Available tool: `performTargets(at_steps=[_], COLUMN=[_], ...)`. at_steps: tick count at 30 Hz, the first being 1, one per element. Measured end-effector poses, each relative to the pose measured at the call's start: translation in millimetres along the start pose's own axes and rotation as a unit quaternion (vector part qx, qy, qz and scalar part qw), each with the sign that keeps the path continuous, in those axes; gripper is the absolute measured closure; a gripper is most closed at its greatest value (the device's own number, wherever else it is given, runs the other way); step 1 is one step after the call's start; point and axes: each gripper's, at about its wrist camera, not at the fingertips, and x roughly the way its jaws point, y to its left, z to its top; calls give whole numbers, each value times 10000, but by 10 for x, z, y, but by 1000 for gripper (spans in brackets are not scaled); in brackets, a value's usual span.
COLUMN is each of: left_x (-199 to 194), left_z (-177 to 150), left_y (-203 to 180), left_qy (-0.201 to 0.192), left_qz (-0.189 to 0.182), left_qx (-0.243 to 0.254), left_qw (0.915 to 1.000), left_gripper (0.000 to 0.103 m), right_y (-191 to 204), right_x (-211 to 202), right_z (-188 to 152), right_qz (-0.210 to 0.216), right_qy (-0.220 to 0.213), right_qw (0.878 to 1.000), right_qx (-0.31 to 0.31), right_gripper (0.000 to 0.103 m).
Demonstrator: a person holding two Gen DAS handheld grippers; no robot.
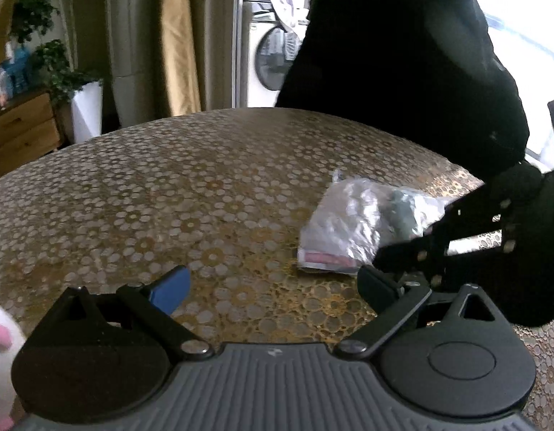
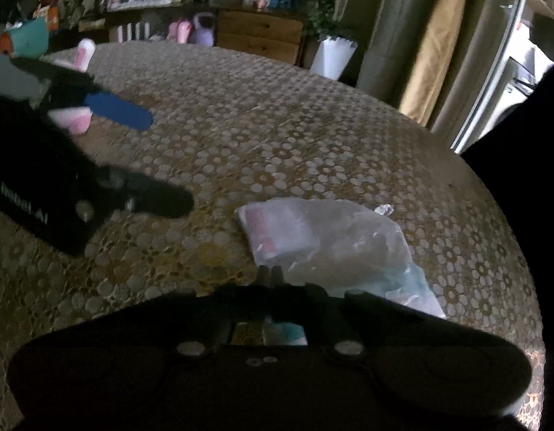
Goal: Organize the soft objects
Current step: 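Grasp the pink-printed white packet with the left tool while the right tool grasps the clear plastic bag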
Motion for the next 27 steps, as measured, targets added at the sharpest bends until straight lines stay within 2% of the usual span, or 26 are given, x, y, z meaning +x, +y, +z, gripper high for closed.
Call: performTargets(at_steps=[6,10,12,14,15,16,17,18,20,25,27], left_x=[248,402,476,526,541,553,571,589,618,668,684], left_z=[43,66,61,48,39,33,28,27,27,77,100], left_y=[-166,-264,-282,-268,-257,-247,-246,-258,-275,-287,-280], left_qy=[65,162,237,299,309,321,341,352,350,324,311], left_qz=[-117,-200,-184,-195,-202,-227,-244,-235,-233,-279,-309], left_qx=[301,489,553,529,501,488,497,528,595,613,579], left_qw=[9995,9985,9980,9980,9981,9980,9979,9977,9973,9972,9974], left_gripper=[3,3,4,4,4,4,4,4,4,9,18], right_y=[-261,-432,-523,-629,-652,-676,-690,-697,-709,-751,-793], right_x=[-192,-229,-236,-248,-255,-268,-265,-261,-205,-45,34], right_z=[48,86,107,135,138,136,138,142,153,199,216], right_qz=[-20,-12,-4,55,48,46,75,142,327,649,723], right_qy=[-396,-389,-355,-347,-358,-378,-376,-339,-202,71,194], right_qw=[9971,9964,9966,9964,9964,9965,9968,9973,9980,9977,9971], right_qx=[645,757,748,769,771,745,699,640,492,169,139], right_gripper=[103,102,82,53,45,32,26,25,13,4,3])
